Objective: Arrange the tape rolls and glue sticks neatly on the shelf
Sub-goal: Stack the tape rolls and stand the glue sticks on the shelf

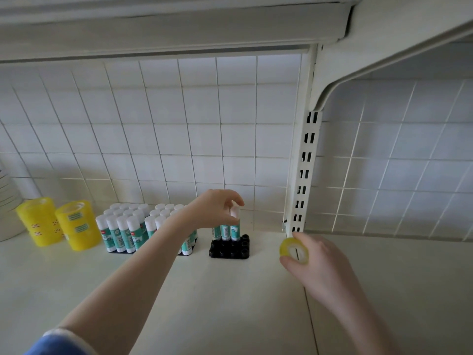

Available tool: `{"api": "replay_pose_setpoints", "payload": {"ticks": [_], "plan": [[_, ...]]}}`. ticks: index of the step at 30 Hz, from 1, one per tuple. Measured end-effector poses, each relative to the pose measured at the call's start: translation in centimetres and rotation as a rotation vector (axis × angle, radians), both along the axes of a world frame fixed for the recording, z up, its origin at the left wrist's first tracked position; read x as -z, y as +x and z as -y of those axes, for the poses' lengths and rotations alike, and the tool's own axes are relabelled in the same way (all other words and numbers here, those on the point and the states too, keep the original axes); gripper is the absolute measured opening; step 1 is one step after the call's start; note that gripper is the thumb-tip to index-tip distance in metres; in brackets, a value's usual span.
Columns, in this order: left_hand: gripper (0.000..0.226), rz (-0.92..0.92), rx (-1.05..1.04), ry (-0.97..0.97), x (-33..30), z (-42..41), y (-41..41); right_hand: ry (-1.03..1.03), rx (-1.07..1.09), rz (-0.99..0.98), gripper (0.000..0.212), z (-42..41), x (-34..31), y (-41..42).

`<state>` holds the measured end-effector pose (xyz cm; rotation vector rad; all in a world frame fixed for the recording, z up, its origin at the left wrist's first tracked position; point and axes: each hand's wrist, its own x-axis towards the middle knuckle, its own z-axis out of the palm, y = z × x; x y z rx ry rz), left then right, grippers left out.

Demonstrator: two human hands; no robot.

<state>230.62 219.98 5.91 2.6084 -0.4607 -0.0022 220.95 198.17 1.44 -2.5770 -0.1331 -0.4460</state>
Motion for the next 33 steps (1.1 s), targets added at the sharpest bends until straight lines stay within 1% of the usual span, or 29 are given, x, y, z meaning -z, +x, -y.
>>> {"api": "replay_pose_setpoints", "payload": {"ticks": [2,4,8,11,14,17,20,25,28,31,33], "plan": [[0.037,-0.001,-0.003,-0.014,0.0,-0.1,-0.2,0.013,-0.005,0.014,0.057,0.0,-0.2,0.0],[0.038,0.037,0.000,-0.001,-0.2,-0.3,-0.5,0.009,-0.018,0.034,0.056,0.1,-0.4,-0.1],[0.037,0.225,-0.068,0.078,-1.2,-1.2,-2.4,-0.012,-0.062,0.078,0.048,-0.3,-1.5,-0.4],[0.035,0.363,-0.129,0.088,-1.9,-3.1,-4.8,-0.033,-0.119,0.123,0.050,-1.5,-2.6,-0.3],[0.033,0.465,-0.219,0.095,-1.9,-6.2,-7.5,-0.042,-0.162,0.141,0.051,-4.0,-3.9,0.2],[0.030,0.549,-0.328,0.102,-1.3,-10.8,-10.0,-0.051,-0.199,0.168,0.041,-7.7,-4.6,0.4],[0.027,0.602,-0.392,0.126,0.1,-16.8,-12.0,-0.077,-0.227,0.204,0.040,-12.6,-4.8,0.4],[0.023,0.581,-0.455,0.165,2.6,-27.9,-15.3,-0.041,-0.271,0.209,0.040,-23.5,-5.0,0.5],[0.028,0.511,-0.486,0.183,4.1,-34.9,-16.8,-0.001,-0.283,0.164,0.046,-30.5,-5.6,0.3],[0.023,0.415,-0.521,0.163,5.2,-40.7,-18.0,0.004,-0.324,0.125,0.047,-36.6,-6.4,0.5],[0.024,0.376,-0.549,0.142,5.8,-43.7,-18.2,-0.007,-0.365,0.114,0.051,-40.0,-6.8,1.1]]}}
